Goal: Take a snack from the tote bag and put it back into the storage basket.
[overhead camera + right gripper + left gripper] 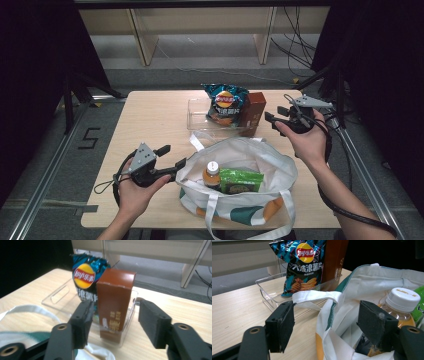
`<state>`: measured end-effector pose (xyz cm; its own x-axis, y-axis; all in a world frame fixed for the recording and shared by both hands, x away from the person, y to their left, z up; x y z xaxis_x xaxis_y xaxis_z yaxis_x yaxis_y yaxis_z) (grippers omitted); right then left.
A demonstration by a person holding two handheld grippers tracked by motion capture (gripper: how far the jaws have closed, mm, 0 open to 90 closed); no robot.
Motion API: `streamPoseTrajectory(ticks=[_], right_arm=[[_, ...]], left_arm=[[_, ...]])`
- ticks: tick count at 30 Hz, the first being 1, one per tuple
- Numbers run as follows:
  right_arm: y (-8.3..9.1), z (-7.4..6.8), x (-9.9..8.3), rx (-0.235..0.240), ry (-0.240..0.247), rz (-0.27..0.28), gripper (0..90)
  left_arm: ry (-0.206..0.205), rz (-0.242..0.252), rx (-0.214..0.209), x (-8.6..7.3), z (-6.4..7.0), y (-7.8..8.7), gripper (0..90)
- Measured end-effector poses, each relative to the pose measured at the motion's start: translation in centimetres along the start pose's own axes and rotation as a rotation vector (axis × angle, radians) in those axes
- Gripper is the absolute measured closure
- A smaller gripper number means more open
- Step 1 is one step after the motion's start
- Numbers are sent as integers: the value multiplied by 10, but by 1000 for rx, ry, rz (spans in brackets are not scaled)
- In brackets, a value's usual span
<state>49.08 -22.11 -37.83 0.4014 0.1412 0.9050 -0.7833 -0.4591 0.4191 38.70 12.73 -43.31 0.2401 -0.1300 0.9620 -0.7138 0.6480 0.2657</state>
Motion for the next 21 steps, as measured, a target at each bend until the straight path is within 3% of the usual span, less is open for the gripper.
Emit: streamPoseTrajectory(ticks=[3,4,6,9,12,13,15,17,20,21], right_arm=[[4,0,-4,-2,26,-5,530],[6,-2,-6,7,4,-21,540],[9,1,-7,7,33,-13,558],[15,-2,-9,14,5,-18,586],[22,-2,-11,26,25,-27,621],[24,-5,-12,28,6,-29,632],[27,-5,-14,25,36,-30,648],[30,-10,-17,44,20,-43,664],[33,-15,-20,69,33,-63,669],[34,-15,-20,66,62,-45,669]], left_arm=[[0,-8,5,0,-1,0,291],[0,-7,5,0,-1,-1,291],[3,-8,4,0,0,-1,291],[-1,-6,3,1,0,-1,291],[1,-4,4,1,1,-1,291],[4,6,-2,1,2,-1,290],[-5,3,3,2,2,1,290],[-2,9,-2,2,3,1,291],[-1,4,8,2,2,2,290],[2,4,9,2,2,2,291]])
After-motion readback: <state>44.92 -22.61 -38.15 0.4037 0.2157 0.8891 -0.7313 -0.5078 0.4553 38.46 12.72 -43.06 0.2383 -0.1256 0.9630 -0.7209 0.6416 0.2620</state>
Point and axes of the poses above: each handheld gripper's, and its own axes: y roughly backward along the jaws, x roughly out of its top, z roughly to its right, the point moved 6 cm from there along -y, roughly forward along the jaws, and after that the axes turned 1 degree about z, right-handed, at the moved point
